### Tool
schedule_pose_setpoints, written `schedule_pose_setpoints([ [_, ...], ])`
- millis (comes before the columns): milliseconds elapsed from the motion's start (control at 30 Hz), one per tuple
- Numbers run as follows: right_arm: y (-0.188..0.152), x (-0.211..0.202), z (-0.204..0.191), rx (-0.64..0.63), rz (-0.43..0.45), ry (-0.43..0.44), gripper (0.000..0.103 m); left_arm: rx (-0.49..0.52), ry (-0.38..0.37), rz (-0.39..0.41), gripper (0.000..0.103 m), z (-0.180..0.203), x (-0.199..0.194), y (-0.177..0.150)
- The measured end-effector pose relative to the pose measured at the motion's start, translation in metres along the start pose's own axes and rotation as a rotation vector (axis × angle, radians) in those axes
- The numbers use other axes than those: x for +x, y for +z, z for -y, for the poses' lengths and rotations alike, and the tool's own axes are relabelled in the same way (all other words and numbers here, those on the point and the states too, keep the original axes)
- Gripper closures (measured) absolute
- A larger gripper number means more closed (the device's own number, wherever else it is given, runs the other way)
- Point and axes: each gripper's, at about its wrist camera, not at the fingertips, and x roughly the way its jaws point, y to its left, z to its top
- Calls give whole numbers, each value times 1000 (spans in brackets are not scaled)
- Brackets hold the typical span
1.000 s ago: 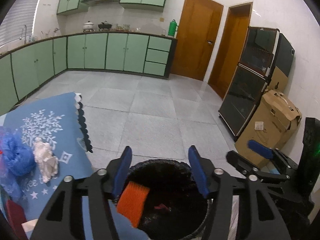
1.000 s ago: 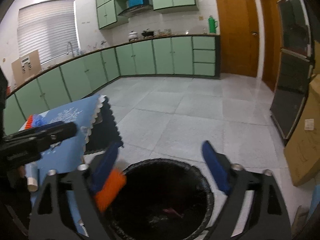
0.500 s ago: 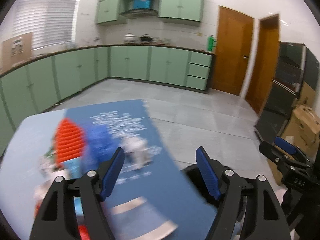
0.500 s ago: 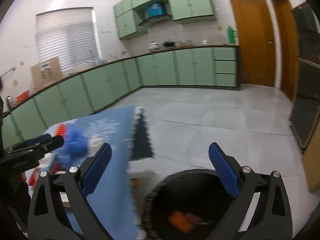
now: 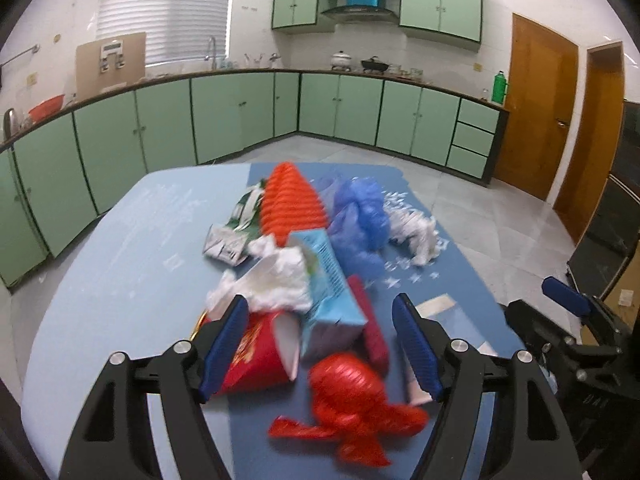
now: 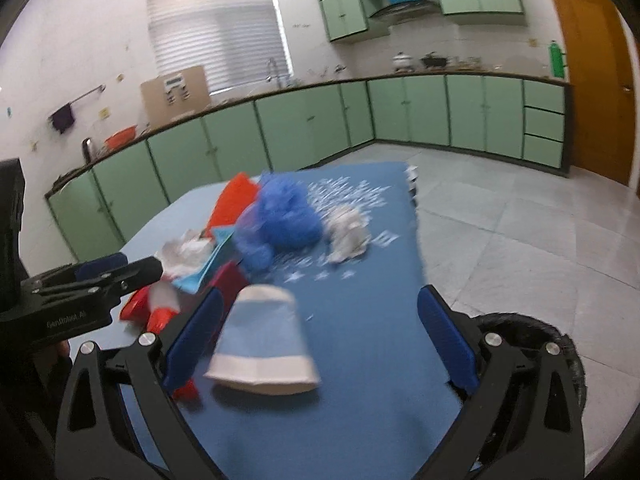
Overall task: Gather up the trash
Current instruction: 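Grasp the red plastic bag with the left gripper while the right grasps the white-blue cup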
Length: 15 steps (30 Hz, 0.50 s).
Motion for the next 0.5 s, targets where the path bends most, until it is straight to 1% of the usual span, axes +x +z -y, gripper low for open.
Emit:
schedule_pose_setpoints([
  [133,-7,5,-8,-10,-29,12,8,-13,24,-15,30,-11,-3,-14],
  [200,-11,7,-15,-26,-38,2,8,-30,35,-25,30,-16,-3,-18],
  [333,-15,14,-20,-37,-53,7,8,-39,73,-22,30,-29,-6,-26],
  [500,-23,27,-36,-67,-99,8,8,-56,86,-26,30,-40,-8,-31],
])
